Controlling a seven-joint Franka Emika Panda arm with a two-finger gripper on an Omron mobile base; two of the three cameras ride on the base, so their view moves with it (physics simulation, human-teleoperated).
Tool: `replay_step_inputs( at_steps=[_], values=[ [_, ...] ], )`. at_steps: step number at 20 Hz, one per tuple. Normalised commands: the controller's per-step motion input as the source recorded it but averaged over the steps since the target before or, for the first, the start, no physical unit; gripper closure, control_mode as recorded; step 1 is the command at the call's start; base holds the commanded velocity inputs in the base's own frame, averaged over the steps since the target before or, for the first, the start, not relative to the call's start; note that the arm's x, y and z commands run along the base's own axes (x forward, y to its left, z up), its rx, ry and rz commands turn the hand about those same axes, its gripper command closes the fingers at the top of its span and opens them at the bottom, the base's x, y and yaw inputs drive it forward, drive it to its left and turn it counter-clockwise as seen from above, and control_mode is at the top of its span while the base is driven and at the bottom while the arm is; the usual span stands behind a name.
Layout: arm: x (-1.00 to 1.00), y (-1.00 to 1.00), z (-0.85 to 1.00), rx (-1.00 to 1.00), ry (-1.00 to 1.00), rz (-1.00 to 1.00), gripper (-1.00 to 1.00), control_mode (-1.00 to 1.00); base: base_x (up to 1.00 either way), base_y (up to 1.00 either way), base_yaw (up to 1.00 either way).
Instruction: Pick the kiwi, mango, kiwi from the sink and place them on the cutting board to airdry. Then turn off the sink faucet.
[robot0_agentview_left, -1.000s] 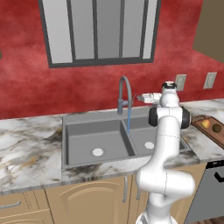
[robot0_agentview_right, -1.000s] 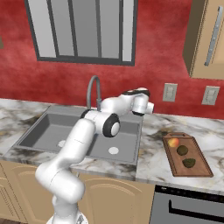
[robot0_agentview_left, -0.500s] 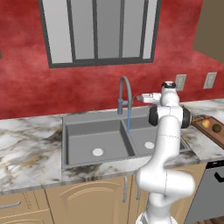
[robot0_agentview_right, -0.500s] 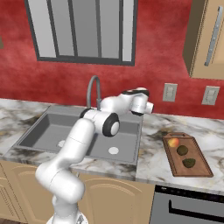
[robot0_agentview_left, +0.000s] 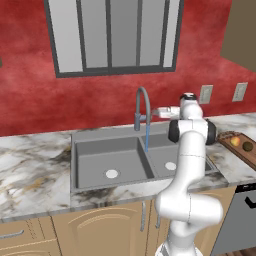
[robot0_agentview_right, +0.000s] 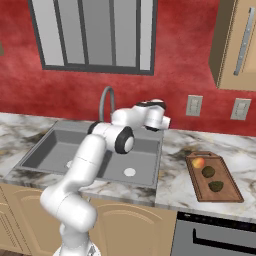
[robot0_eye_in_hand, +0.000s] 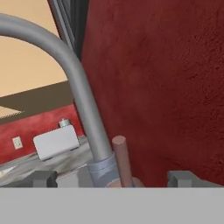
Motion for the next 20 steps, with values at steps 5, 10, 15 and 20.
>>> replay_step_inputs(
  at_steps=[5,10,15,20],
  values=[
    [0.00,0.50,0.00,0.02,0.00,0.06,-1.00,-1.00,0.00,0.00,0.00],
    [0.10,0.41,0.00,0.02,0.00,0.07,-1.00,-1.00,0.00,0.00,0.00],
    [0.04,0.08,-0.11,0.00,0.00,0.03,-1.00,-1.00,0.00,0.00,0.00],
    [0.00,0.22,-0.05,0.00,-0.02,0.03,-1.00,-1.00,0.00,0.00,0.00]
  ],
)
